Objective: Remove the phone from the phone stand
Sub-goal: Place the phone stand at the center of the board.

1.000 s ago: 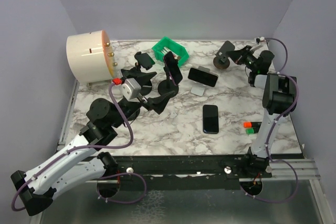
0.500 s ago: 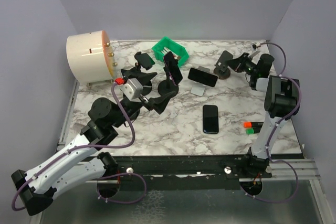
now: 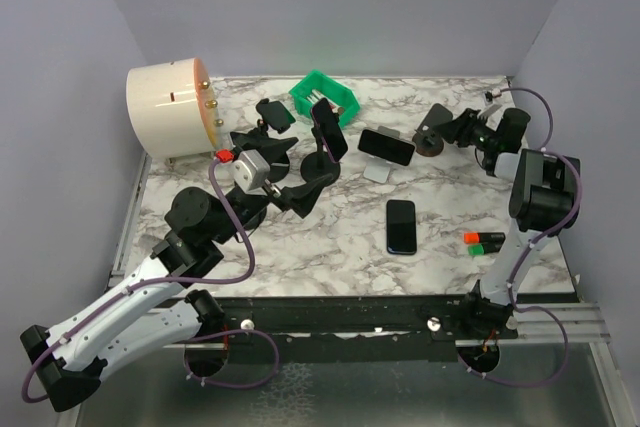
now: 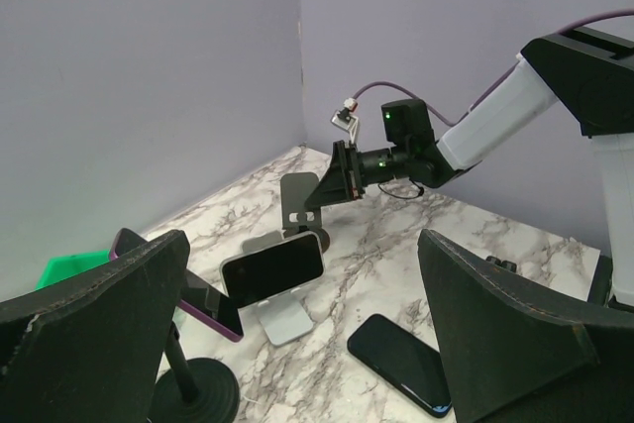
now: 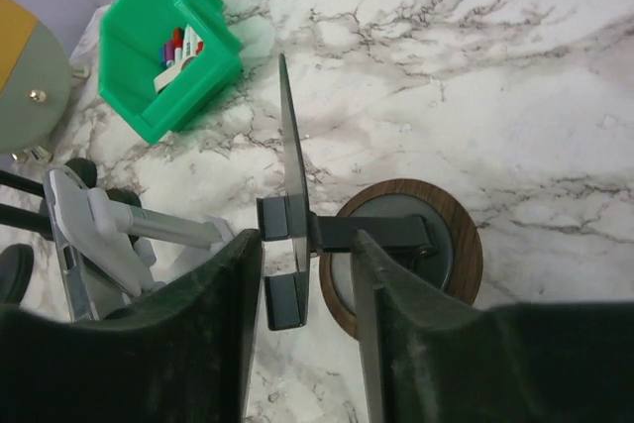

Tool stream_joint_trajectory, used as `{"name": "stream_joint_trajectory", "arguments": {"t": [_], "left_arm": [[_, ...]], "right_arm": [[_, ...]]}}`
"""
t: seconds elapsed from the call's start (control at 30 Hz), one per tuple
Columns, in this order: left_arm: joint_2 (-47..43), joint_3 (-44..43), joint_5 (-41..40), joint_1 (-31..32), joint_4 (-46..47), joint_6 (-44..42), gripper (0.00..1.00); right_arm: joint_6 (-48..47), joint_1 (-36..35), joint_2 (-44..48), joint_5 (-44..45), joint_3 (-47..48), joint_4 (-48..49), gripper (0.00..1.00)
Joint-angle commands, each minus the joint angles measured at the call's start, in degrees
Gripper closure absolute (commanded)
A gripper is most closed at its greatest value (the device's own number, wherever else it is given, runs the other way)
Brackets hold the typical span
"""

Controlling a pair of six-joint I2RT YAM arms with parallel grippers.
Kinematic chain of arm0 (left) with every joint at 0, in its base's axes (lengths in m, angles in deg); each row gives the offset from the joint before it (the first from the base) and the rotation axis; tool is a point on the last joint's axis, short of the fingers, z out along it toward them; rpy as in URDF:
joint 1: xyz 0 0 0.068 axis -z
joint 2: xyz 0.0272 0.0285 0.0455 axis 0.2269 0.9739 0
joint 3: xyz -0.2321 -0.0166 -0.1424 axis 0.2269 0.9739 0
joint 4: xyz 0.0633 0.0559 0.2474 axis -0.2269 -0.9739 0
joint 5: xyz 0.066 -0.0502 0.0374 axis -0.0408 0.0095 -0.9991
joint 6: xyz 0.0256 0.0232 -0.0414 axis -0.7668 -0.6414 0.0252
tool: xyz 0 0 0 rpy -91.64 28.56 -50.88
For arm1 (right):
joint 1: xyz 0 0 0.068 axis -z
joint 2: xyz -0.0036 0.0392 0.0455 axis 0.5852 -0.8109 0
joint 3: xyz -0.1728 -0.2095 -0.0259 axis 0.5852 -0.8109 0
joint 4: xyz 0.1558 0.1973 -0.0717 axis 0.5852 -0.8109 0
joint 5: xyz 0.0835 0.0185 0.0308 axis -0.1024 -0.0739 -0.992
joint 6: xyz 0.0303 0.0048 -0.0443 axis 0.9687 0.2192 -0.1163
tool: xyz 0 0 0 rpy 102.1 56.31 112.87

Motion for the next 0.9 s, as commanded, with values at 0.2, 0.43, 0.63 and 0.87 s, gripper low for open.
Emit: {"name": "stream_joint_trajectory", "arguments": {"t": [0.2, 0.43, 0.63, 0.87], "left_arm": [[-0.69, -0.02, 0.95, -0.15, -0.35, 0.19, 0.01], [-0.92, -0.02, 0.65, -0.07, -0.25, 0.18, 0.01], [-0.72, 0.30, 0.65, 0.05, 0.00, 0.23, 0.01], [0.78, 0.59, 0.03, 0.46, -0.01, 0.13, 0.01]], "right_arm": [[-1.41, 0.52, 10.93, 16.25, -3.93, -4.98, 0.26], [0.48, -6.02, 25.23, 45.55, -1.47, -15.29, 0.21], [-9.51, -24.76, 34.91, 60.24, -0.26, -22.34, 0.22], [-2.53, -26.20, 42.89, 50.06, -11.56, -23.23, 0.20]]}}
